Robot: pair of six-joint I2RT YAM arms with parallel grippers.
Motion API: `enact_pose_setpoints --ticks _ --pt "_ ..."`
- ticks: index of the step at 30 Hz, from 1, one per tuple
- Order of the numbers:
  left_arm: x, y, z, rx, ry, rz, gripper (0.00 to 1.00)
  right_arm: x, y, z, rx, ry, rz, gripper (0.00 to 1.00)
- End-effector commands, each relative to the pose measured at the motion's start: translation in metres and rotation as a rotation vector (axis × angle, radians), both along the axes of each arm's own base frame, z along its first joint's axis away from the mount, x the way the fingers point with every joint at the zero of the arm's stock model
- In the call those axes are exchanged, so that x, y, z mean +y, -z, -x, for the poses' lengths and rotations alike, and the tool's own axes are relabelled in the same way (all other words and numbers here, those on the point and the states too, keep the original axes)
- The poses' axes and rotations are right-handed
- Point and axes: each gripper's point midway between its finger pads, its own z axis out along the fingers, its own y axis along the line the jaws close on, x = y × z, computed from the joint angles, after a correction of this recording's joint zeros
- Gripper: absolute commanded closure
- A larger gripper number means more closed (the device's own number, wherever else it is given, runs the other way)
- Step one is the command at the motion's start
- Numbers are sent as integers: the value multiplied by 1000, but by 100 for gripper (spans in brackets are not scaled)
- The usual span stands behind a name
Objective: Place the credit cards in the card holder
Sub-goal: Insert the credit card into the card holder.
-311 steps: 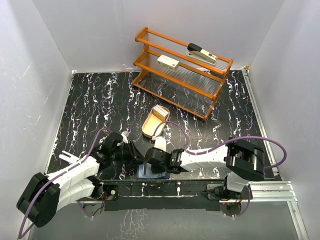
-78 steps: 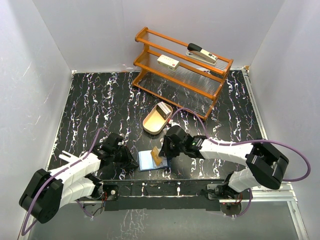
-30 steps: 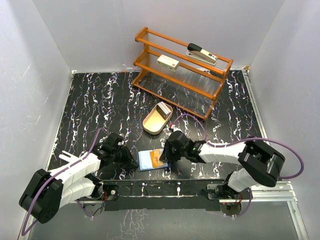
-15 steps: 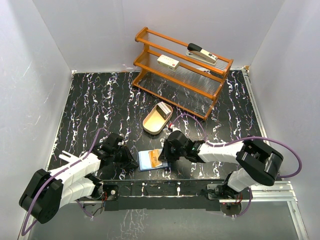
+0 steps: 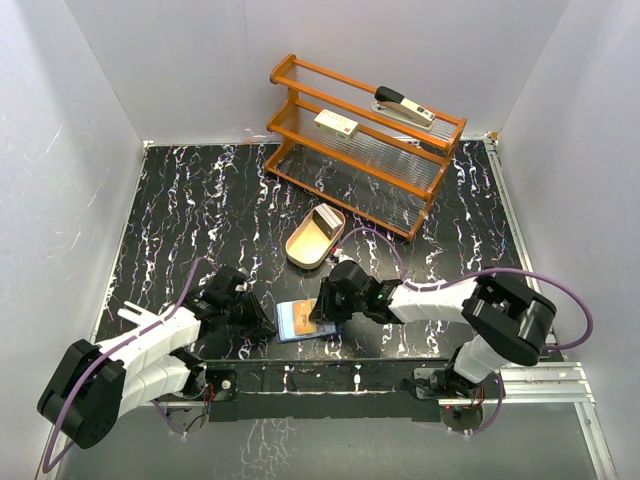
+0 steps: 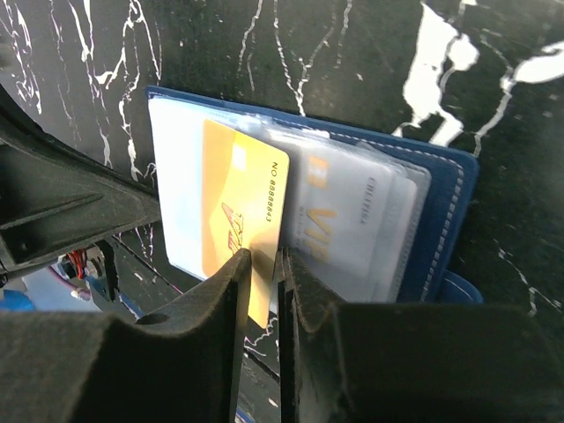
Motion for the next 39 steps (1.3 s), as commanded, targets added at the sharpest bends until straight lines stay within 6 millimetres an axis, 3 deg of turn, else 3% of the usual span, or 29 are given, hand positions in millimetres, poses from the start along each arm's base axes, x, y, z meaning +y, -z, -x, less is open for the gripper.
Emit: enact_pose_setpoints --ticks 1,4,8,13,21,29,39 --pt "9 12 15 59 2 -33 95 18 -7 -2 -23 -31 -13 82" --pt "9 11 15 57 5 -33 95 20 -9 -5 -45 -43 25 78" --pt "10 11 15 52 6 -35 95 7 -13 -12 -76 -34 128 69" --pt "10 15 17 64 3 -36 95 8 -20 -15 -91 -31 130 61" --pt "10 12 16 54 0 -31 95 24 -13 -11 -61 -77 89 61" --pt "8 10 14 51 1 -23 95 47 -23 -4 -89 -160 17 61" --pt "6 0 9 28 10 -23 92 44 -36 -2 -146 -223 34 62"
